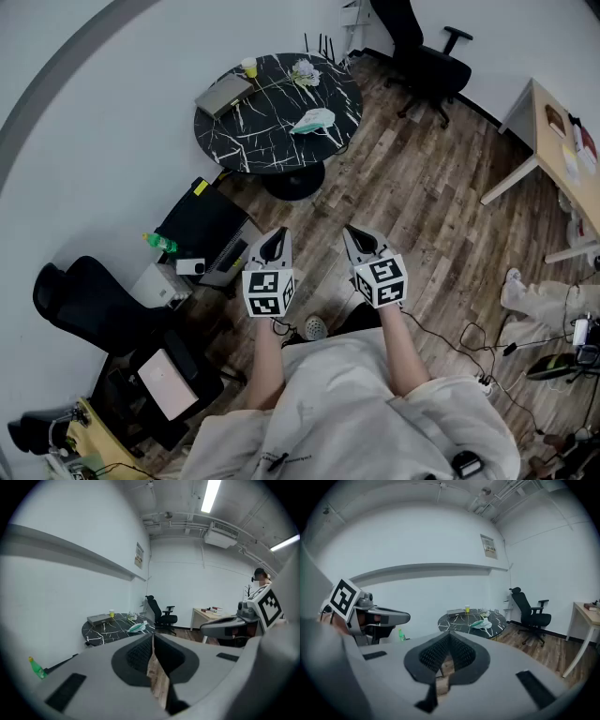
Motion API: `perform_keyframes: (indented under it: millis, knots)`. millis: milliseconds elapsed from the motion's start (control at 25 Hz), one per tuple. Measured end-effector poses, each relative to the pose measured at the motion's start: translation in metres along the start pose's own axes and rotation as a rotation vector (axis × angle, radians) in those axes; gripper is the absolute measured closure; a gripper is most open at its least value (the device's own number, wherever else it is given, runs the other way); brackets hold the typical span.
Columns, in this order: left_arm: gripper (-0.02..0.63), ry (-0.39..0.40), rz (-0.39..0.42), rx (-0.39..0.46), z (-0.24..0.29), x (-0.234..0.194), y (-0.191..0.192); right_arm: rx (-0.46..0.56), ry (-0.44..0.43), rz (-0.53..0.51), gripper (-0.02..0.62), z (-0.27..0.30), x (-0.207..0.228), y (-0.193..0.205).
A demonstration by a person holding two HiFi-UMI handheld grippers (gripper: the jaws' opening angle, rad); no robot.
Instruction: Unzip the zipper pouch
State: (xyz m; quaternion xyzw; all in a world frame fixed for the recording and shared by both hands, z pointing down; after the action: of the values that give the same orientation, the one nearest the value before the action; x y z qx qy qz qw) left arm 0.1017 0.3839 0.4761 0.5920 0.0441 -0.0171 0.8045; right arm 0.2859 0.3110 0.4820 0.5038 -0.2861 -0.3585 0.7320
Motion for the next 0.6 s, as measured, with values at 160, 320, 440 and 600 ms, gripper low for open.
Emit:
perform_keyframes:
  millis: [160, 320, 440, 600]
  knots:
    - [0.583, 0.000, -0.002, 0.009, -0.012, -0.006, 0.001, 0.004, 0.008, 0.003, 0.597, -0.003, -0.014, 0.000]
    - [0.584, 0.030, -0.011, 0.017, -0.017, -0.005, 0.001, 0.008, 0.011, -0.007, 0.597, -0.005, -0.021, 0.000]
    - [0.584, 0.034, -0.006, 0.022, -0.020, -0.005, -0.001, 0.008, 0.004, -0.007, 0.597, -0.005, -0.026, 0.000]
    - [0.584, 0.037, -0.002, 0.025, -0.025, -0.007, -0.005, 0.009, 0.008, -0.008, 0.597, -0.006, -0.031, -0.005]
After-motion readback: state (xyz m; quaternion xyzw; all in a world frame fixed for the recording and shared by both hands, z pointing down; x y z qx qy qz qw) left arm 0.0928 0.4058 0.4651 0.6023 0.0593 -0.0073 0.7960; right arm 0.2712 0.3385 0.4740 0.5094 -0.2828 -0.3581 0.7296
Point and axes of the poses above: the fingertips, and each gripper's own axes: z forward along the fingers, x to its right, y out of its underside, the point moved 7 cm from there along -z, backward along the fingers, and after that the axes turned 2 degrees about -z, right-handed, at the moved point
